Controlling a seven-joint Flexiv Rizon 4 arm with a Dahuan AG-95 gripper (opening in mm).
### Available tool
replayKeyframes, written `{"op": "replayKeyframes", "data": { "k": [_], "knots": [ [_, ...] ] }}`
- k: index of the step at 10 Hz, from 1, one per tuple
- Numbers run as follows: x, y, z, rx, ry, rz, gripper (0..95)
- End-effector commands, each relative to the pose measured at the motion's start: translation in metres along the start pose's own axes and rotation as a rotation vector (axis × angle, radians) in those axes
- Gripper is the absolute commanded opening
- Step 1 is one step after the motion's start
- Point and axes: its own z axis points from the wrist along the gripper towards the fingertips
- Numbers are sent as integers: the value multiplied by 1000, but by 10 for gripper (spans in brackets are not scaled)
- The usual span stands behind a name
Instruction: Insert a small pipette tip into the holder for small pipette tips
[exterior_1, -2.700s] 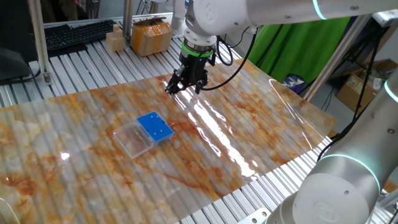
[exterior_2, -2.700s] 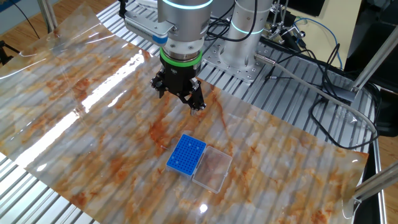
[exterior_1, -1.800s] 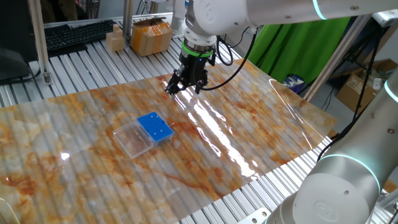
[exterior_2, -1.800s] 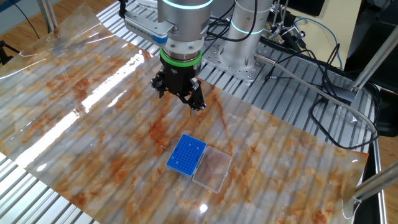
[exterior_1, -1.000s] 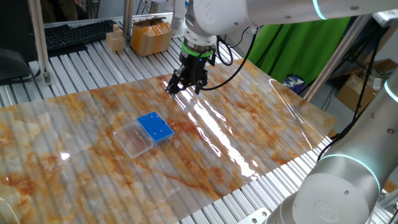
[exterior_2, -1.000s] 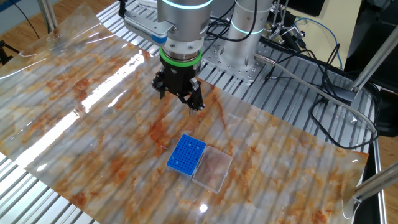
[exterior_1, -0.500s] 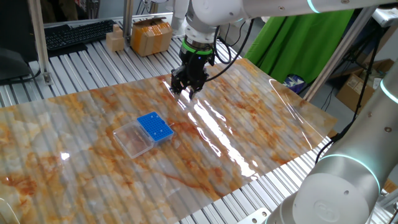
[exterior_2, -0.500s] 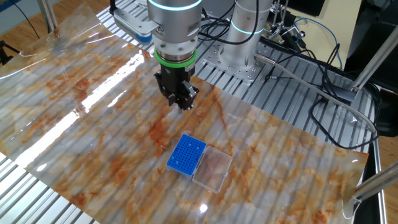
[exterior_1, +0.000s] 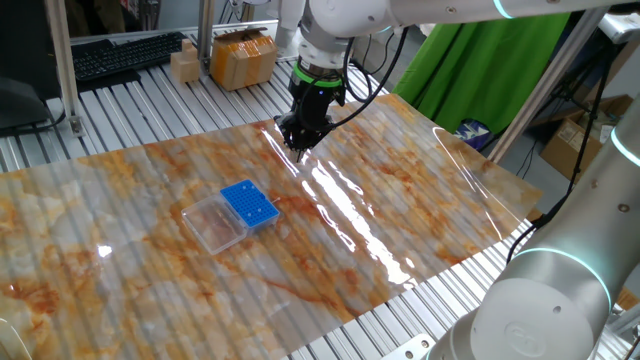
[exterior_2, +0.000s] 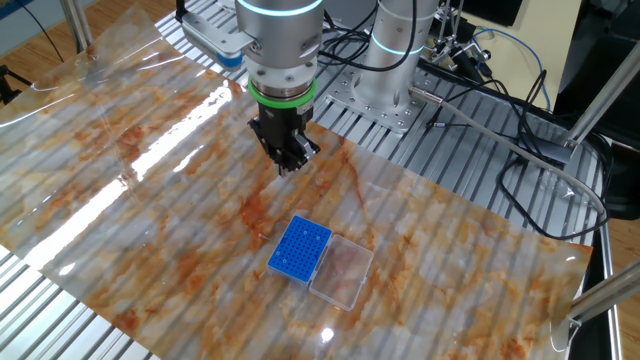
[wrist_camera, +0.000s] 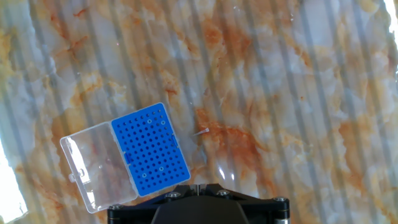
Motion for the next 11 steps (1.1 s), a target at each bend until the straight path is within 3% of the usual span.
{"op": "replayKeyframes", "data": {
  "k": [1,5,7,10,11],
  "knots": [
    [1,0,0,1,4,-1,0],
    [0,-1,1,6,3,19,0],
    [-2,-2,5,14,-10,29,0],
    [-8,-5,21,47,-33,42,0],
    [-10,-6,28,41,-31,46,0]
  ]
}}
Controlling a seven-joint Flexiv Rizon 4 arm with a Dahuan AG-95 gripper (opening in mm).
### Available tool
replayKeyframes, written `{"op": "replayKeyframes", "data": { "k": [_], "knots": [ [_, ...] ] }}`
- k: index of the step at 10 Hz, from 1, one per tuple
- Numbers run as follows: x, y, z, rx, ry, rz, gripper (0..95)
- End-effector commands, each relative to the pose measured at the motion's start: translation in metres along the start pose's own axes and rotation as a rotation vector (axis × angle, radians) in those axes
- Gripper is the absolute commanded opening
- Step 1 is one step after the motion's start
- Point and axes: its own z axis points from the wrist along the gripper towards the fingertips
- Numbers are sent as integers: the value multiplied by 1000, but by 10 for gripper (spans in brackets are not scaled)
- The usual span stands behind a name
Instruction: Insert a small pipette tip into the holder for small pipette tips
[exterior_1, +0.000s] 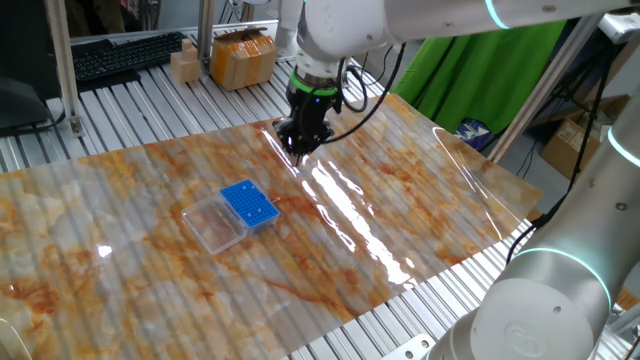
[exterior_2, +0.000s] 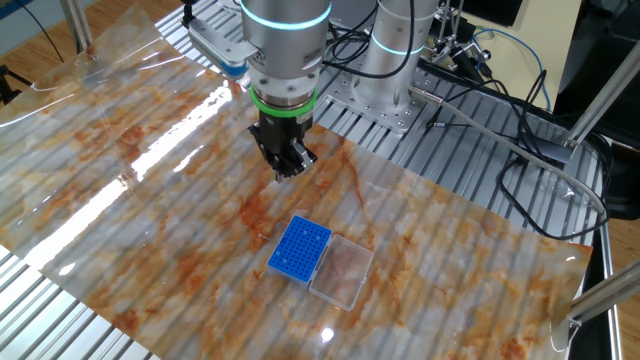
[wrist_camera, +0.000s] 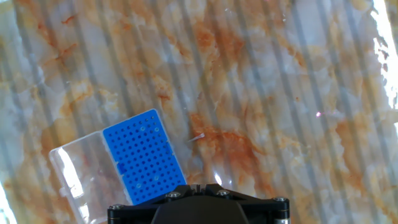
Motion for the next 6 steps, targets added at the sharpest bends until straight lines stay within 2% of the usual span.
{"op": "replayKeyframes", "data": {
  "k": [1,2,4,5,6],
  "knots": [
    [-4,0,13,-11,4,14,0],
    [-6,-1,21,-26,7,36,0],
    [-10,0,37,-80,5,55,0],
    [-11,1,45,-76,6,93,0],
    [-11,1,49,-75,7,98,0]
  ]
}}
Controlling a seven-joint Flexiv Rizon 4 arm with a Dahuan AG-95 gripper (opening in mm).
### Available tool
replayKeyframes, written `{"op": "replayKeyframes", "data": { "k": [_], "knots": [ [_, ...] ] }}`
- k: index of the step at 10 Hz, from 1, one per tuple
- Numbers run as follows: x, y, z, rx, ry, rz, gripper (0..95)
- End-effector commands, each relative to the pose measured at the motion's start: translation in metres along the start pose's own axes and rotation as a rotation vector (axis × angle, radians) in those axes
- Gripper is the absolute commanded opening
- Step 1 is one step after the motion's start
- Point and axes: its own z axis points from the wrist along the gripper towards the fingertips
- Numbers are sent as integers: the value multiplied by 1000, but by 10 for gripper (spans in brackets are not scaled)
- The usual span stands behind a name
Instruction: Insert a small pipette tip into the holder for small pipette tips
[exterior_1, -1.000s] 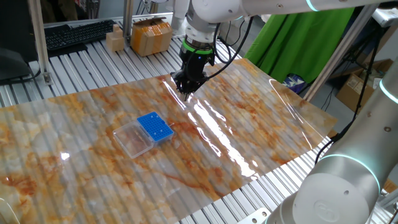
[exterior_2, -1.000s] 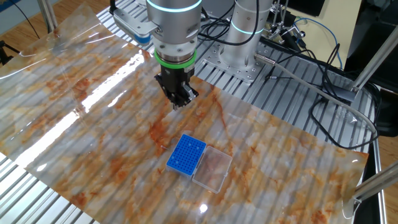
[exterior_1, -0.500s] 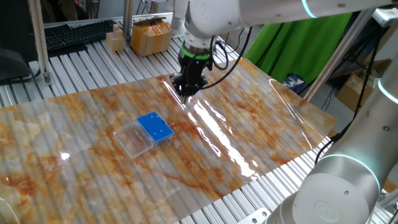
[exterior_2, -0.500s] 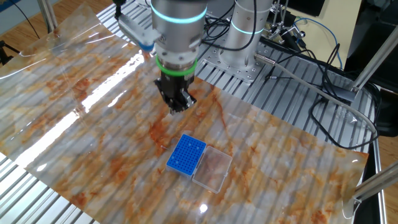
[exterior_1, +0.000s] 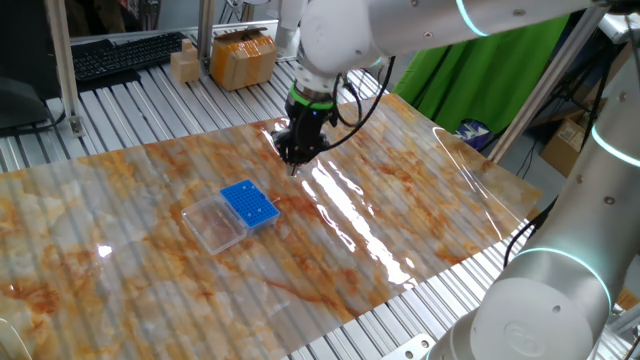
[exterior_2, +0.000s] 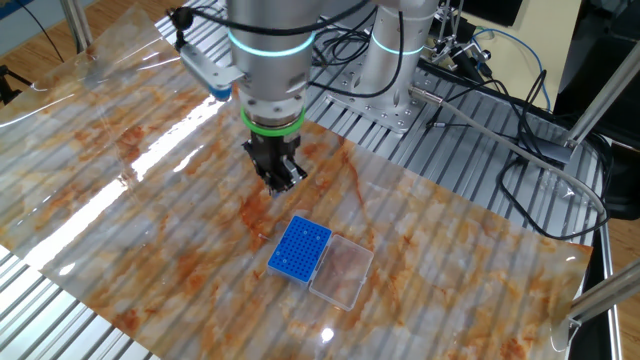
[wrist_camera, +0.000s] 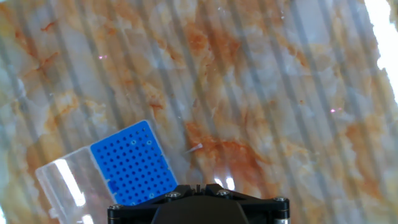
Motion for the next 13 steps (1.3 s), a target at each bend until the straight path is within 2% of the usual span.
{"op": "replayKeyframes", "data": {
  "k": [1,4,13],
  "knots": [
    [-3,1,20,2,-9,27,0],
    [-4,0,37,-6,-39,25,0],
    [-5,-6,75,-12,-71,32,0]
  ]
}}
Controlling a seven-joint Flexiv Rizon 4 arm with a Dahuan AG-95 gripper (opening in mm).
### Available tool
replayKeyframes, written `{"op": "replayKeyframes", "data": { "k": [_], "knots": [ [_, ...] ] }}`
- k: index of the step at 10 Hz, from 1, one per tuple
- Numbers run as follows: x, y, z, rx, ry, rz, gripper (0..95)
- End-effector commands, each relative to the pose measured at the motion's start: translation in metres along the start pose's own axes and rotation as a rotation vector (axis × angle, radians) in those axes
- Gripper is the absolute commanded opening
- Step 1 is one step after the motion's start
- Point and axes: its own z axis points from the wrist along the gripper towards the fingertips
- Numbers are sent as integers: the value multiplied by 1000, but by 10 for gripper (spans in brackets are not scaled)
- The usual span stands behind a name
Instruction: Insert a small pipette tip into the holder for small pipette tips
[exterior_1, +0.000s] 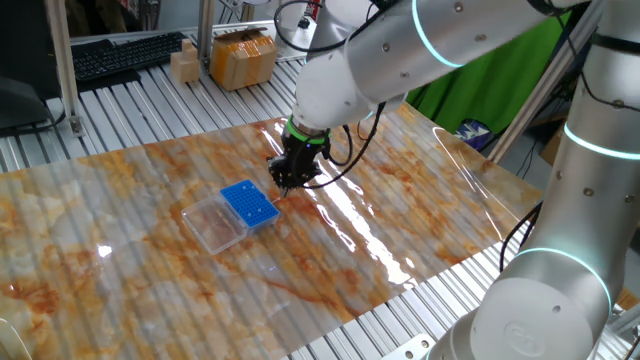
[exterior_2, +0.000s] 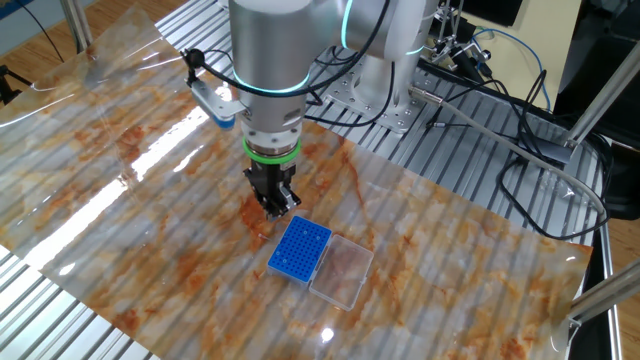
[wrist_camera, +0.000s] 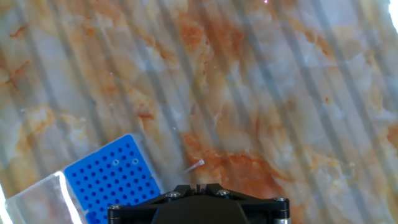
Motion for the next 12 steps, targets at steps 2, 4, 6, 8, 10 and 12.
{"op": "replayKeyframes", "data": {
  "k": [2,4,6,8,10,12],
  "knots": [
    [-1,-1,9,-4,-2,1,0],
    [-3,-3,15,-3,-3,5,0],
    [-4,-3,19,-1,-4,5,0],
    [-5,-5,25,0,-6,5,0],
    [-5,-6,28,2,-6,5,0],
    [-4,-7,31,6,-2,9,0]
  ]
}}
